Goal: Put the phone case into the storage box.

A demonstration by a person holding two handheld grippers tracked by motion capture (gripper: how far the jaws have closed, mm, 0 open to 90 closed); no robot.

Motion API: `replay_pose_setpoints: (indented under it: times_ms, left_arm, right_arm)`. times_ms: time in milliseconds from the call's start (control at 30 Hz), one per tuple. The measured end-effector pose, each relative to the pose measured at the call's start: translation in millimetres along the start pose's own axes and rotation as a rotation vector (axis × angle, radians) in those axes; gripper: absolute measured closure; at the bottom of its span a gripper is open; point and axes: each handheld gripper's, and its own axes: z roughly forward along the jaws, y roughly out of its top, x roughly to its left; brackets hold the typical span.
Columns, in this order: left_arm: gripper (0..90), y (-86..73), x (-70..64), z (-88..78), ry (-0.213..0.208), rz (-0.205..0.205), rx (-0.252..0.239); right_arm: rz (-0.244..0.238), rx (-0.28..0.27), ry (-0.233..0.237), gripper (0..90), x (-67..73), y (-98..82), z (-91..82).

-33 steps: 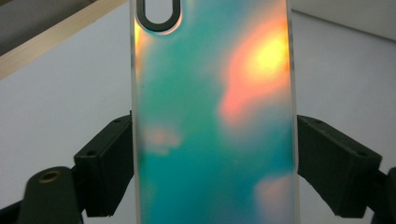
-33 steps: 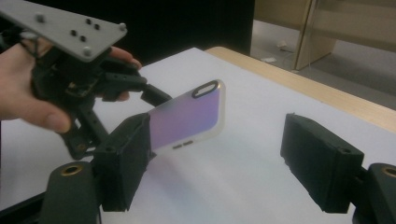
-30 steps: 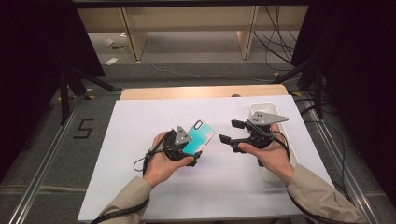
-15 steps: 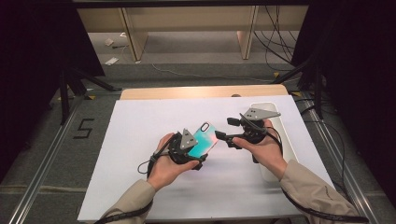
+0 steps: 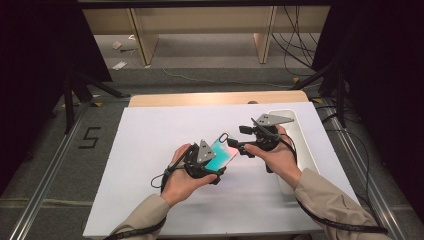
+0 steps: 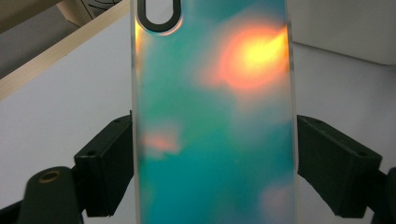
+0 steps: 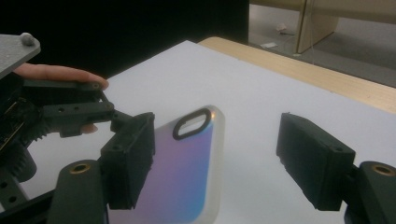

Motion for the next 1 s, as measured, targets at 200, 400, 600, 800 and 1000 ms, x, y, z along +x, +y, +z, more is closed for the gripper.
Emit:
replay_pose_setpoints:
  times_ms: [200,400,600,800,1000]
  left_arm:
    - [16.5,2.3,-3.6,-0.7,0.001,0.005,-0.005]
    - [16.5,3.1,-6.7,0.4,0.000,0.022,-0.012]
    - [16.5,3.9,-8.5,0.7,-0.004,0.026,-0.021]
    - [16.5,3.9,-10.0,1.5,-0.010,0.021,-0.023]
    - [16.5,3.6,-10.9,2.7,-0.019,0.015,-0.026]
  right_arm:
    - [0.013,0.008,0.013,32.7,-0.1,-0.3,5.2]
    - [0.019,0.019,0.018,35.8,0.8,-1.3,9.9]
    - [0.026,0.024,0.025,39.1,1.4,-1.3,12.0]
    - [0.045,0.026,0.037,43.3,0.3,-1.8,14.0]
    - [0.061,0.023,0.042,47.3,-0.8,-2.0,14.8]
